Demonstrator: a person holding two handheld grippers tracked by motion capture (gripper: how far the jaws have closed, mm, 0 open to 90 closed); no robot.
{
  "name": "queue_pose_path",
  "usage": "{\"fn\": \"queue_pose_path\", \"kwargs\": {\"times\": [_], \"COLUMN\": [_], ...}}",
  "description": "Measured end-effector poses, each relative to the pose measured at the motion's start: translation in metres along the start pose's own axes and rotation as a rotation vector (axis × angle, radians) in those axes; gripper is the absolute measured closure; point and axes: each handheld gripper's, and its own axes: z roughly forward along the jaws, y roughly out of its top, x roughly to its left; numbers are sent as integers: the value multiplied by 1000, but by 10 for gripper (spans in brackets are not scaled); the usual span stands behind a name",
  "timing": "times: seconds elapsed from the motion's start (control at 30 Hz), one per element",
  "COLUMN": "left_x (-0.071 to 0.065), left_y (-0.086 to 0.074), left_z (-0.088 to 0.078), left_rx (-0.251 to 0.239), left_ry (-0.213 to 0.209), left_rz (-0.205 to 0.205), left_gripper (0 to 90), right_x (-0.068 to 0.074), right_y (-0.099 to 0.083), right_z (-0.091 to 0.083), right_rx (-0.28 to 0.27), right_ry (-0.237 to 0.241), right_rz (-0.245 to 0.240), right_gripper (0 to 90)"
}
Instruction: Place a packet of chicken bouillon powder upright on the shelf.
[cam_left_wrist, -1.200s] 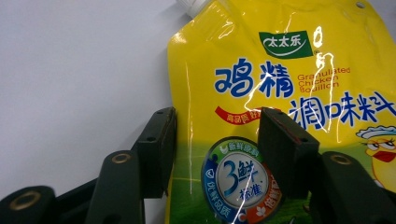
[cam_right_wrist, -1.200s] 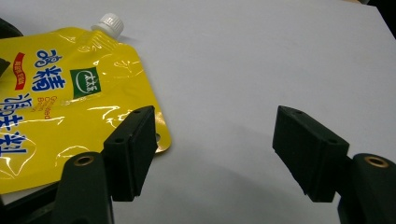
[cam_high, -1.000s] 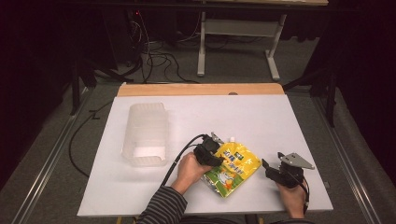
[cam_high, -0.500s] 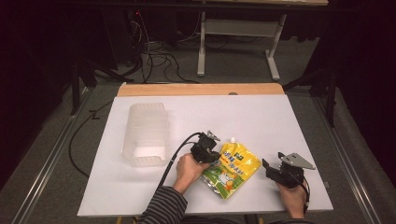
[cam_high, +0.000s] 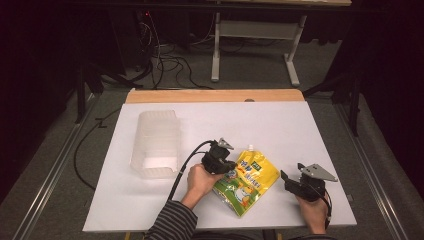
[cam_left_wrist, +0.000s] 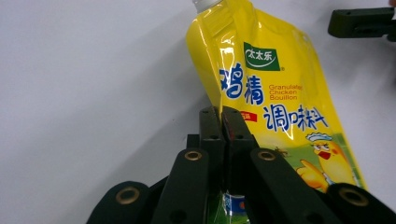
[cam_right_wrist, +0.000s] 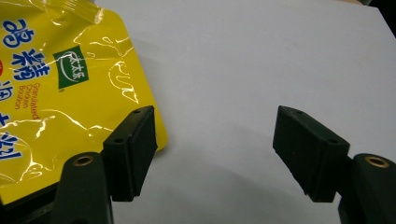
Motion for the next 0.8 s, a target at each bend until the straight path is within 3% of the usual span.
{"fn": "queue_pose_path", "kwargs": {"times": [0.23, 0.47, 0.8], "left_x": [0, -5, -4], "left_y": [0, 0, -6], "left_z": [-22, -48, -83], "left_rx": [-61, -125, -217], "left_ry": [-2, 0, -2], "left_rz": [-6, 17, 7], "left_gripper": [891, 893, 895], "right_x": [-2, -2, -2], "right_y": [-1, -1, -1], "right_z": [-2, -3, -2], "right_rx": [-23, -26, -22], "right_ry": [8, 3, 8], "right_rz": [27, 25, 24], "right_gripper": [309, 309, 309]}}
